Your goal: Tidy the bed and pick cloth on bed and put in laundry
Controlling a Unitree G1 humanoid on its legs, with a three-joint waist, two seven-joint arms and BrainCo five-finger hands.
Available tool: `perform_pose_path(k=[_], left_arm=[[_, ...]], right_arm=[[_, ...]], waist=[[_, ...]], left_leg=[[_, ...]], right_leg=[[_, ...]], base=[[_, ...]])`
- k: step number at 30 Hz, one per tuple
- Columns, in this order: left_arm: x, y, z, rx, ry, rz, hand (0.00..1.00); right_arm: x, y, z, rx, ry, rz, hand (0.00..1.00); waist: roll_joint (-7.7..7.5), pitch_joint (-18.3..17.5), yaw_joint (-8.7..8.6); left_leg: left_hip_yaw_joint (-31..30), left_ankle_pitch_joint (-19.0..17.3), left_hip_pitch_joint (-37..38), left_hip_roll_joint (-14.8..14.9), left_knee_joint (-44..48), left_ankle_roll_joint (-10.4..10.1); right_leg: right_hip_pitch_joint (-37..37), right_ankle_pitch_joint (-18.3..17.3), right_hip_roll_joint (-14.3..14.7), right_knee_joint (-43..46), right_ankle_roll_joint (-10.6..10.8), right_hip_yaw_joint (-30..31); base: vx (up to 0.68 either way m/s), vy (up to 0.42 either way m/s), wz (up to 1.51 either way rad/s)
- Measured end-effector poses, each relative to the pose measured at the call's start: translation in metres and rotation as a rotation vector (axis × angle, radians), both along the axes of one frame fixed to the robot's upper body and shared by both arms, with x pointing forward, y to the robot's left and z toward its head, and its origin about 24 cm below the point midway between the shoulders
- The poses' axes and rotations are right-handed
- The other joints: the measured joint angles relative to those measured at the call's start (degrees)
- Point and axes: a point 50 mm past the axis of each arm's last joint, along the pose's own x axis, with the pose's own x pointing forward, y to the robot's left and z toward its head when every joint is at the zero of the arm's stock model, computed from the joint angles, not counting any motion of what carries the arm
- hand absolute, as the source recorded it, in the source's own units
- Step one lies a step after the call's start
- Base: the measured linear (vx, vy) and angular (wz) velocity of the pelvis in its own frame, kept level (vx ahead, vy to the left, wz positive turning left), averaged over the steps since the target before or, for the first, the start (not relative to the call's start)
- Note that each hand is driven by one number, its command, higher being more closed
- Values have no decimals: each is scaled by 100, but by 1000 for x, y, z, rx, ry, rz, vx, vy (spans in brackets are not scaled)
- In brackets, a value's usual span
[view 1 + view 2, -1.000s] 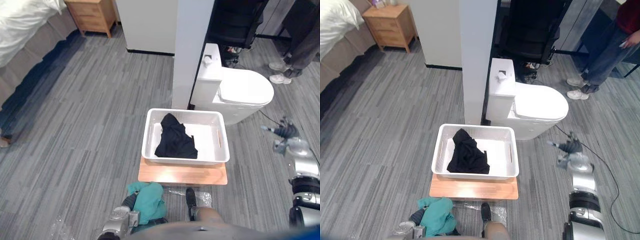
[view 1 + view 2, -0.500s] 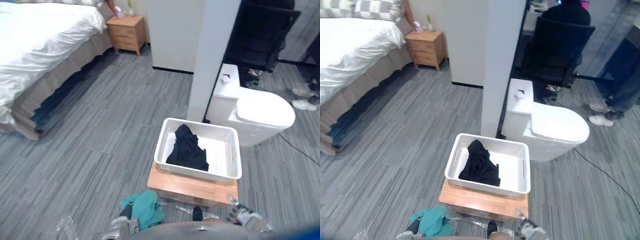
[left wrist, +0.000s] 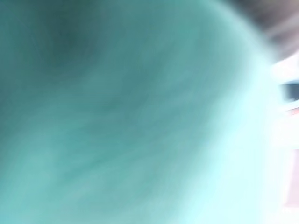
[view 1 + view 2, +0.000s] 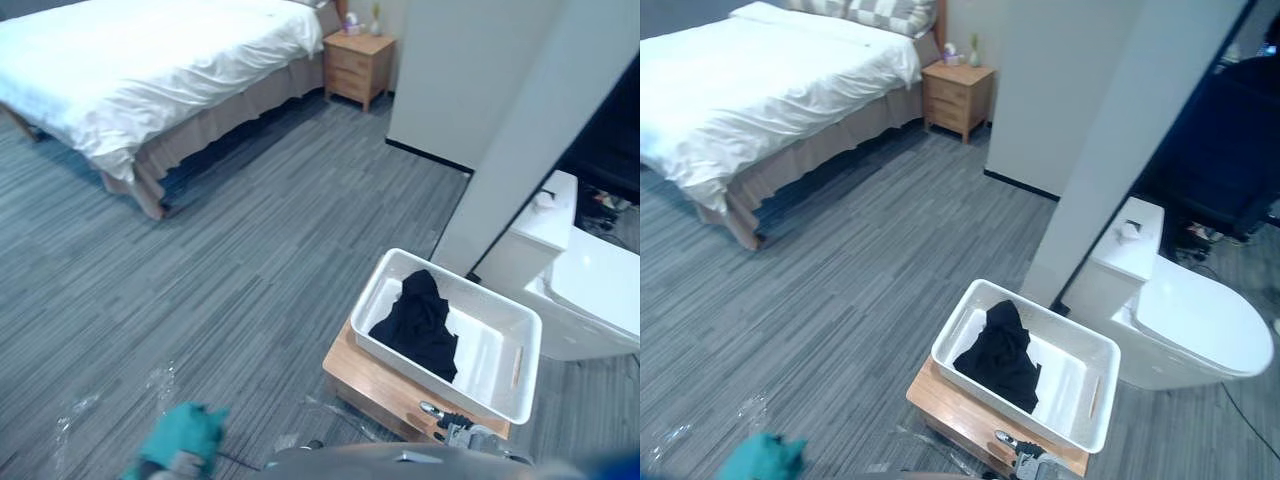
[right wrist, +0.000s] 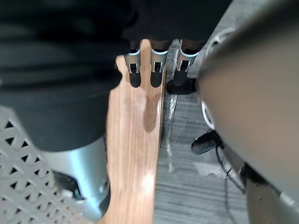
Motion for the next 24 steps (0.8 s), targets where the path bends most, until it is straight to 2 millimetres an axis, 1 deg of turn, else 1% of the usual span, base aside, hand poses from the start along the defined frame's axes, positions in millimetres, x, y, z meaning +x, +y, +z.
perform_pose_path(k=[1,2,3,4,5,7,8,10,12,14,15,16,17,18,19,20,23,24], left_arm=[[14,22,33,154,-62,-26,100],[19,31,49,228,-95,-31,100],[29,45,82,364,-150,-42,100],[38,53,114,495,-199,-63,100],[42,55,130,555,-226,-74,100],[61,54,191,788,-326,-154,100],[65,51,205,842,-347,-176,100],[76,40,246,1004,-409,-256,100],[85,31,273,1110,-441,-334,100],[106,20,310,1190,-541,-465,100],[109,18,313,1190,-555,-485,100],[120,12,323,1168,-630,-565,100],[131,4,329,1104,-736,-661,100],[136,0,331,1067,-793,-702,100],[144,-9,335,1009,-880,-780,100],[152,-19,337,976,-929,-856,100],[168,-36,337,953,-947,-983,100],[177,-48,336,935,-958,-1054,100]], right_arm=[[-3,0,-1,1,10,2,0],[-4,1,-1,3,14,4,0],[-4,1,0,1,16,16,0],[-8,1,-1,-5,20,32,0],[-9,1,0,-12,15,39,0],[-17,-1,0,-29,20,72,0],[-19,-1,0,-30,20,78,0],[-18,2,1,-16,7,75,0],[-21,5,1,-10,13,86,0],[-22,9,1,5,13,92,0],[-21,9,1,5,13,93,0],[-21,8,1,3,10,93,0],[-20,8,2,6,-2,83,0],[-19,8,2,8,-6,79,0],[-18,8,2,10,-16,72,0],[-16,9,2,21,-29,51,0],[-12,9,3,20,-47,46,0],[-10,9,3,18,-58,45,0]], waist=[[22,0,43],[45,5,59],[91,9,80],[130,-8,87],[144,-15,88],[142,-61,129],[132,-69,165],[95,-105,185],[49,-220,187],[-32,-297,186],[-33,-297,186],[-30,-298,187],[-7,-302,177],[7,-299,180],[23,-308,172],[29,-311,169],[60,-317,169],[74,-329,166]], left_leg=[[-5,-14,-15,19,-1,-21],[-3,-14,-25,27,-2,-21],[1,-14,-32,39,-5,-22],[14,-23,-26,54,-24,-32],[23,-29,-17,60,-28,-40],[137,-79,-1,116,-21,-80],[203,-91,8,135,-19,-96],[419,-115,58,200,0,-129],[667,-156,110,268,13,-191],[1059,-208,126,365,120,-268],[1100,-213,126,372,129,-275],[1233,-217,125,393,164,-282],[1331,-217,140,414,179,-282],[1385,-217,163,425,180,-282],[1476,-218,200,444,189,-283],[1571,-219,217,461,220,-285],[1710,-244,301,507,286,-322],[1763,-260,308,534,307,-344]], right_leg=[[9,-17,20,0,-15,-12],[32,-20,28,0,-20,-11],[33,-35,42,1,-38,-11],[39,-49,56,1,-48,-7],[46,-57,62,2,-52,-4],[30,-81,109,1,-89,105],[15,-83,128,1,-95,153],[-17,-92,188,2,-121,344],[-54,-98,260,2,-145,552],[-119,-92,346,3,-201,802],[-128,-90,353,3,-205,831],[-160,-74,375,3,-230,956],[-176,-45,400,4,-273,1038],[-177,-36,413,4,-287,1073],[-177,-23,437,4,-306,1117],[-177,-13,450,4,-321,1172],[-156,5,482,4,-350,1277],[-153,23,504,4,-378,1309]], base=[[-6,-52,14],[-2,-45,2],[5,-39,-3],[2,-38,-3],[26,-31,-5],[45,-30,-17],[51,-30,-35],[64,-31,-48],[84,-36,-57],[82,-47,-60],[41,-42,-52],[31,-36,-39],[34,-37,-41],[28,-37,-40],[17,-30,-34],[31,-33,-34],[2,-30,-21],[-42,-36,-18]])
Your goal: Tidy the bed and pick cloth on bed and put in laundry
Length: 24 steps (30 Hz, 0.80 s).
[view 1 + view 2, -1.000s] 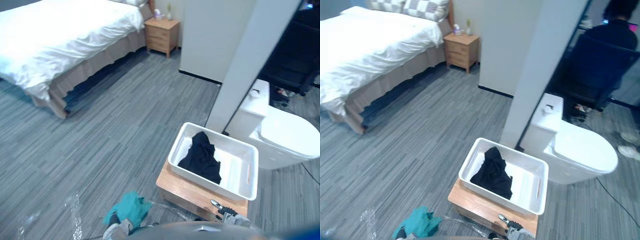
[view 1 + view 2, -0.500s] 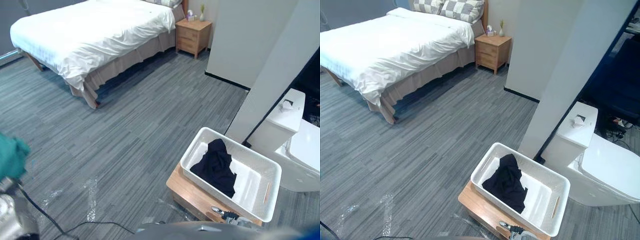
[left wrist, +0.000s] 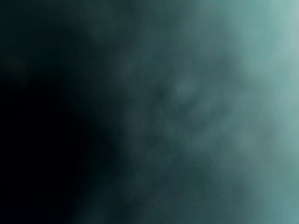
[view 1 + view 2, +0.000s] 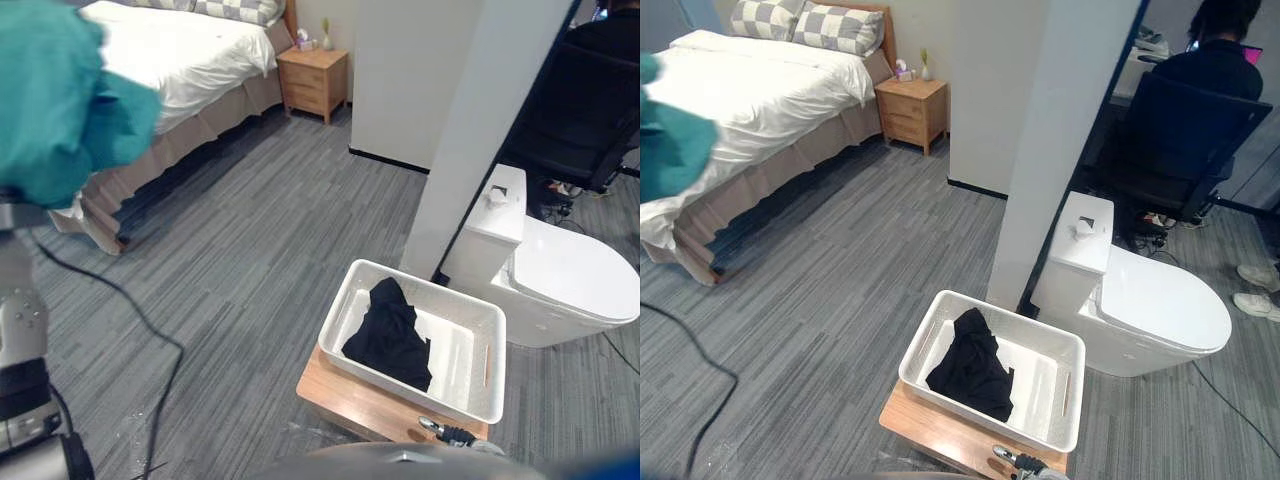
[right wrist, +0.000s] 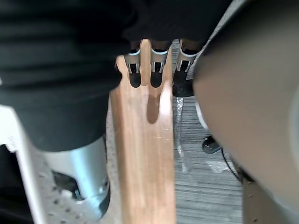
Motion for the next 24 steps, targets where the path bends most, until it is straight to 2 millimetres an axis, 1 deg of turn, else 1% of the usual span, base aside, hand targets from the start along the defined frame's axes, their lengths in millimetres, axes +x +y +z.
perform_pose_path(k=[1,2,3,4,5,7,8,9,12,13,15,17,18,20,22,24], left_arm=[[9,-12,-2,23,14,-68,100],[14,-19,-4,37,28,-104,100],[22,-32,-10,61,60,-157,100],[33,-47,-20,83,92,-215,100],[37,-53,-25,88,111,-240,100],[53,-78,-50,132,206,-348,100],[58,-84,-59,133,238,-375,100],[67,-97,-79,128,313,-425,100],[79,-131,-124,176,497,-502,100],[81,-144,-143,224,576,-523,100],[82,-164,-170,277,685,-550,100],[79,-186,-201,373,808,-572,100],[78,-190,-208,388,832,-577,100],[74,-201,-228,414,919,-578,100],[73,-203,-235,424,956,-555,100],[73,-200,-240,415,980,-532,100]], right_arm=[[3,1,0,0,-13,-1,0],[4,2,0,1,-18,-3,0],[4,3,0,2,-25,-14,0],[6,3,0,0,-36,-22,0],[6,4,0,2,-37,-24,0],[8,3,1,-2,-56,-41,0],[8,2,1,-3,-58,-51,0],[7,3,0,2,-57,-64,0],[6,1,0,8,-61,-93,0],[7,0,0,10,-64,-109,0],[7,-2,0,13,-67,-143,0],[3,-8,0,3,-67,-182,0],[2,-9,0,-1,-67,-189,0],[-2,-12,-1,-9,-56,-217,0],[-2,-14,0,-17,-60,-221,0],[-2,-16,0,-25,-63,-223,0]], waist=[[6,-3,-5],[11,-6,-4],[49,-30,-10],[81,-39,-16],[102,-47,-16],[151,-89,-105],[165,-104,-137],[198,-127,-185],[221,-128,-260],[215,-124,-301],[188,-106,-421],[193,-103,-515],[196,-100,-544],[200,-47,-619],[213,77,-638],[217,152,-680]], left_leg=[[70,-15,-3,20,36,-16],[125,-37,-4,34,63,-24],[196,-74,-4,55,68,-20],[284,-93,-10,64,71,-19],[322,-107,-7,70,71,-13],[465,-152,8,100,98,-23],[479,-152,12,100,97,-25],[579,-152,40,104,88,-25],[768,-148,80,104,65,-20],[791,-140,59,96,54,-13],[875,-126,57,85,33,-11],[957,-89,71,46,-32,-17],[967,-79,78,38,-61,-17],[1065,-79,140,33,-89,-17],[1169,-78,177,34,-118,-20],[1268,-70,121,33,-138,-33]], right_leg=[[-8,15,12,0,-21,45],[-13,19,20,0,-27,82],[-31,29,42,0,-42,118],[-32,39,50,-1,-49,179],[-38,47,55,-1,-52,235],[-57,84,75,-1,-52,325],[-60,90,77,-1,-49,356],[-72,107,82,-1,-42,390],[-123,152,105,-1,-37,559],[-158,167,105,0,-33,574],[-208,179,110,1,-22,647],[-265,188,116,2,-8,729],[-272,189,117,2,-6,732],[-284,191,133,3,0,793],[-334,186,160,60,7,891],[-486,175,180,156,22,990]], base=[[-49,-30,-17],[-65,-32,-21],[-80,-25,-22],[-84,-23,-23],[-81,-20,-26],[-54,-20,-25],[-31,-7,-20],[-19,1,-22],[-7,6,-29],[1,12,-20],[14,23,-21],[41,36,-21],[40,32,-9],[35,23,-14],[-7,10,-30],[-22,3,-28]])
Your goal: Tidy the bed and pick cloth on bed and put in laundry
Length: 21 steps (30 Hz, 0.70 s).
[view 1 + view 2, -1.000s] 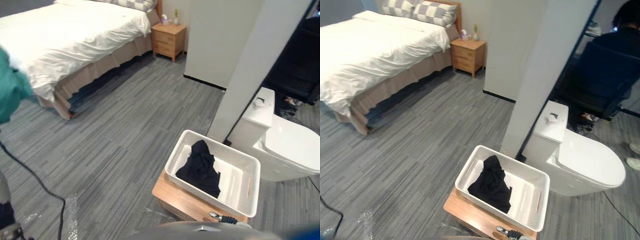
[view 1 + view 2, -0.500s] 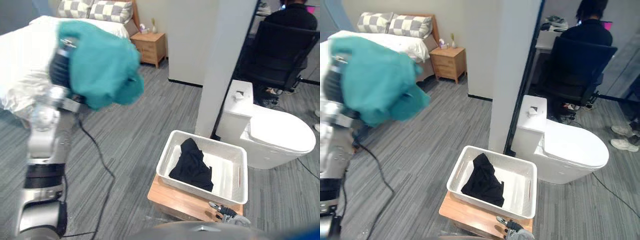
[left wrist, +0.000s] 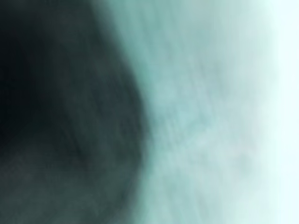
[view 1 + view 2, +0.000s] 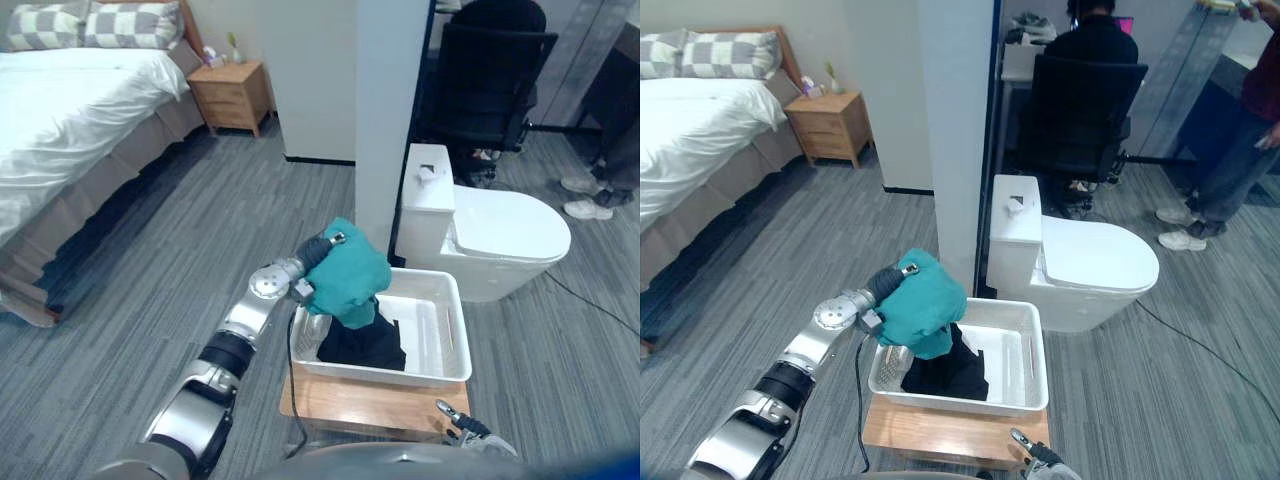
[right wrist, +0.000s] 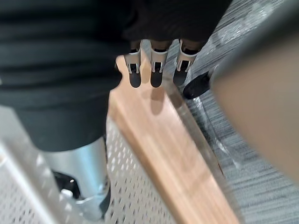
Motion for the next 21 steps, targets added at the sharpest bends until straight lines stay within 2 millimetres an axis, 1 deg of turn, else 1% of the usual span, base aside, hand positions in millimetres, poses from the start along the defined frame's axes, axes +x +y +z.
perform_pose_path(k=[1,3,5,6,9,12,13,14,16,17,18,20,21], left_arm=[[0,2,-4,8,17,14,100],[-1,5,-10,17,51,31,100],[-2,6,-16,24,76,55,100],[-3,5,-20,21,91,62,100],[-3,2,-21,40,78,84,100],[1,8,-25,54,83,162,100],[5,10,-24,60,80,201,100],[12,13,-19,72,59,247,100],[21,14,-11,71,34,288,100],[29,14,-2,64,3,309,100],[32,14,3,61,-13,319,100],[45,13,21,18,-51,358,100],[47,13,24,4,-53,369,100]], right_arm=[[-1,-1,0,-4,2,-3,0],[-4,-1,-1,-6,10,-9,0],[-3,-1,0,-10,-1,-11,0],[-2,-1,0,-11,-8,-9,0],[5,0,3,-14,-34,4,0],[18,2,7,-29,-86,36,0],[25,3,9,-37,-112,57,0],[37,5,13,-45,-149,92,0],[47,8,17,-45,-183,117,0],[53,10,19,-42,-207,125,0],[56,11,21,-42,-217,131,0],[71,15,27,-44,-263,168,0],[75,16,29,-46,-275,179,0]], waist=[[-6,84,-64],[-17,103,-123],[-33,137,-166],[-54,182,-222],[-112,329,-247],[-183,612,-304],[-223,794,-348],[-267,992,-407],[-288,1175,-444],[-311,1344,-455],[-323,1412,-459],[-345,1686,-549],[-352,1737,-549]], left_leg=[[32,0,-1,-3,0,0],[91,0,-63,-7,0,0],[165,0,-85,-12,1,0],[192,0,-75,-12,2,-1],[319,-3,-178,-12,37,-3],[462,-13,-378,-9,141,13],[501,-44,-467,5,229,41],[590,-71,-624,14,326,67],[643,-107,-808,27,443,100],[733,-133,-918,38,520,128],[764,-148,-977,42,563,135],[838,-186,-1182,72,708,173],[863,-190,-1220,72,721,178]], right_leg=[[-25,-7,0,17,11,30],[-134,-12,8,58,17,82],[-197,-11,21,79,17,192],[-200,-11,25,85,17,212],[-415,-11,48,208,17,356],[-696,41,62,313,22,523],[-790,68,63,347,30,584],[-993,110,62,423,44,673],[-1181,181,56,434,71,762],[-1306,245,56,437,65,849],[-1369,268,56,439,72,895],[-1561,367,53,445,108,988],[-1608,385,54,449,111,1011]], base=[[-20,-1,-14],[-15,2,-19],[2,11,-21],[-3,6,-9],[-30,-1,-24],[-52,-20,-32],[-93,-30,-37],[-101,-28,-32],[-87,-21,-31],[-76,-14,-31],[-78,-15,-31],[-60,-18,-22],[-57,-18,-22]])
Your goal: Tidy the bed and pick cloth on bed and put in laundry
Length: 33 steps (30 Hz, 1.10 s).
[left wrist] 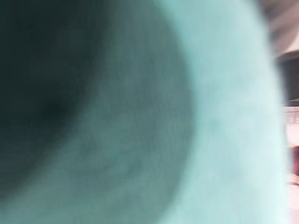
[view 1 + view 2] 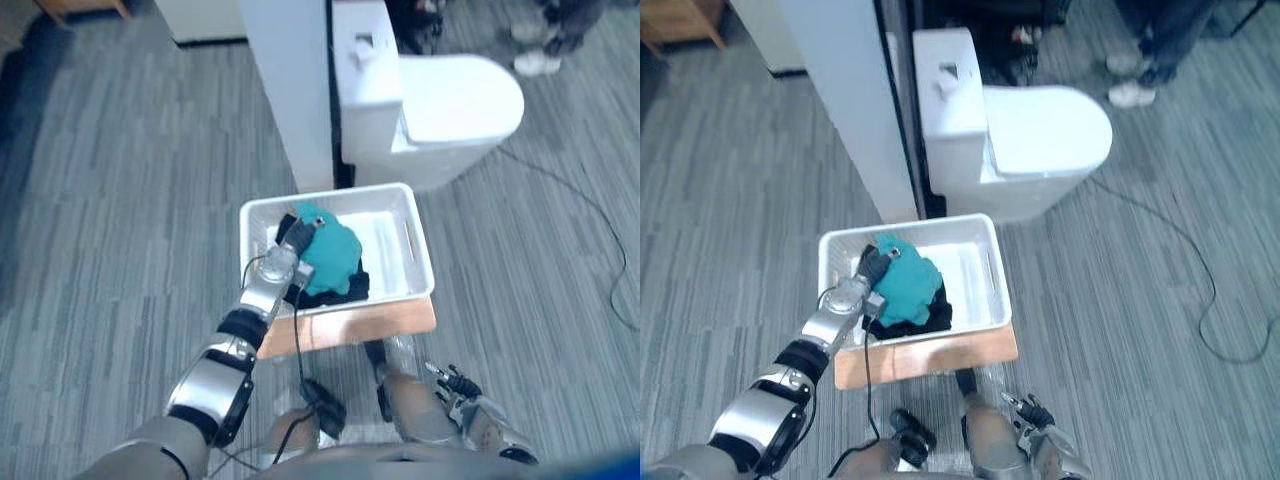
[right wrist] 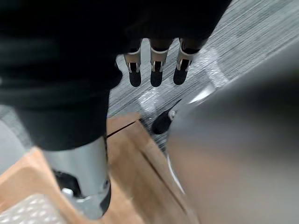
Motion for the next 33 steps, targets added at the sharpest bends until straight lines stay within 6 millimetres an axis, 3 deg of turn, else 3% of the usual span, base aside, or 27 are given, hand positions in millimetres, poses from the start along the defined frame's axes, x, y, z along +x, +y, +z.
perform_pose_path(k=[2,3,9,15,20,25,27,29,31,33], left_arm=[[7,-2,11,-35,-29,38,100],[9,-4,14,-45,-35,39,0],[16,-8,25,-78,-62,75,0],[16,-14,30,-167,-91,54,0],[-1,-17,33,-280,-179,10,0],[-45,0,-10,-406,-114,62,0],[-71,10,-31,-434,-69,93,0],[-105,22,-55,-433,-19,142,0],[-125,28,-72,-408,36,172,0],[-139,36,-83,-406,78,203,0]], right_arm=[[14,4,7,-6,-49,32,0],[18,5,10,-7,-64,39,0],[41,18,24,-15,-147,113,0],[40,20,24,-18,-147,126,0],[33,15,20,-13,-125,100,0],[5,0,3,-14,-13,20,0],[-10,-4,-5,-9,50,-4,0],[-26,-11,-14,-38,133,13,0],[-35,-14,-18,-43,175,14,0],[-40,-18,-20,-66,207,36,0]], waist=[[-23,162,-24],[-20,217,-30],[-61,484,-55],[-60,485,9],[-16,447,142],[225,-125,332],[260,-402,371],[262,-748,506],[297,-882,615],[300,-908,637]], left_leg=[[87,-43,-172,27,126,10],[95,-54,-215,32,155,28],[163,-162,-537,116,441,82],[-59,-162,-417,127,488,107],[-324,-181,-128,134,472,145],[-503,-149,192,97,392,99],[-942,-141,331,15,401,87],[-1847,-148,350,-66,433,77],[-2338,-199,418,-115,353,6],[-2384,-317,526,-114,174,-33]], right_leg=[[-190,79,12,0,8,132],[-230,98,11,0,17,146],[-499,208,0,-6,25,247],[-248,212,-58,-35,29,62],[245,208,-119,-206,32,-165],[673,175,-115,-387,44,-251],[850,81,-98,-386,44,-189],[892,44,-79,-405,68,16],[947,50,-94,-512,128,148],[1005,150,-60,-613,145,218]], base=[[-54,-22,-25],[-57,-26,-19],[-31,-15,-7],[-17,1,19],[-26,6,30],[60,17,14],[75,-1,-6],[42,-10,-31],[-6,0,-30],[-82,2,-23]])
